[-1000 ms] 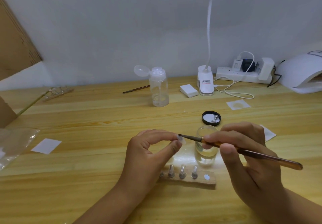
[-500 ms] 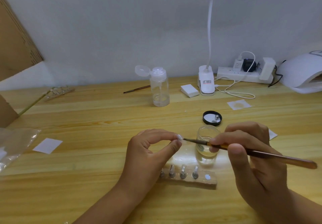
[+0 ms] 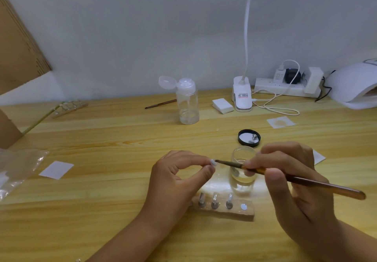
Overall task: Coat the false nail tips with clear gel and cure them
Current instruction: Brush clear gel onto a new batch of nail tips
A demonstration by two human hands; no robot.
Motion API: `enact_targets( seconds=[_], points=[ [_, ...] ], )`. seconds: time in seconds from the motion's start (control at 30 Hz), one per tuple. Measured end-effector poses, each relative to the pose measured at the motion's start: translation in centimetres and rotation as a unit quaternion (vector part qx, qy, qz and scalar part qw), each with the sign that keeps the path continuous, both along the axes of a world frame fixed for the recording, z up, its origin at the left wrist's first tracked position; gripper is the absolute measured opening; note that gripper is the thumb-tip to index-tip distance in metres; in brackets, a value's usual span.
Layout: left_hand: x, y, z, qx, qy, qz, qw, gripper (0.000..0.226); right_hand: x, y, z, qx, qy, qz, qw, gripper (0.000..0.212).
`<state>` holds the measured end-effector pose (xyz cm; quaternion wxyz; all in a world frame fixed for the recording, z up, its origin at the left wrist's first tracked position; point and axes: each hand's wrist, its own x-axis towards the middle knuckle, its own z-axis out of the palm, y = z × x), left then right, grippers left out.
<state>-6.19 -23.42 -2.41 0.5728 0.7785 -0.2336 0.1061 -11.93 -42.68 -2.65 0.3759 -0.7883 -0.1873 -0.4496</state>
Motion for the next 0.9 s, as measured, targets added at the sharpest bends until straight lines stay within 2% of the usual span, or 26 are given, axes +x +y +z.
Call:
enact_targets(
  seconds=[0.27,0.43,0.7,0.9],
  points=[
    [0.03,0.09,0.03,0.001,0.006,0.001,1.0,0.018,-0.03,-0.22,-0.15,0.004,-0.012,-0.005,1.0,0.037],
    [0.04,0.01,0.13,-0.01,0.022,-0.001,1.0,0.02,0.18,0.0,-0.2,-0.005,-0.008,-0.001,1.0,0.031],
    [-0.03,0.0,0.16,-0.042,0.056,-0.018,0.997,0.01,-0.14,-0.17,-0.14,0.025,-0.015,0.019,0.999,0.032],
    [-0.06,-0.03,0.21,-0.055,0.062,-0.025,0.996,0.011,0.12,0.0,-0.19,0.026,0.007,0.017,0.999,0.032]
  ],
)
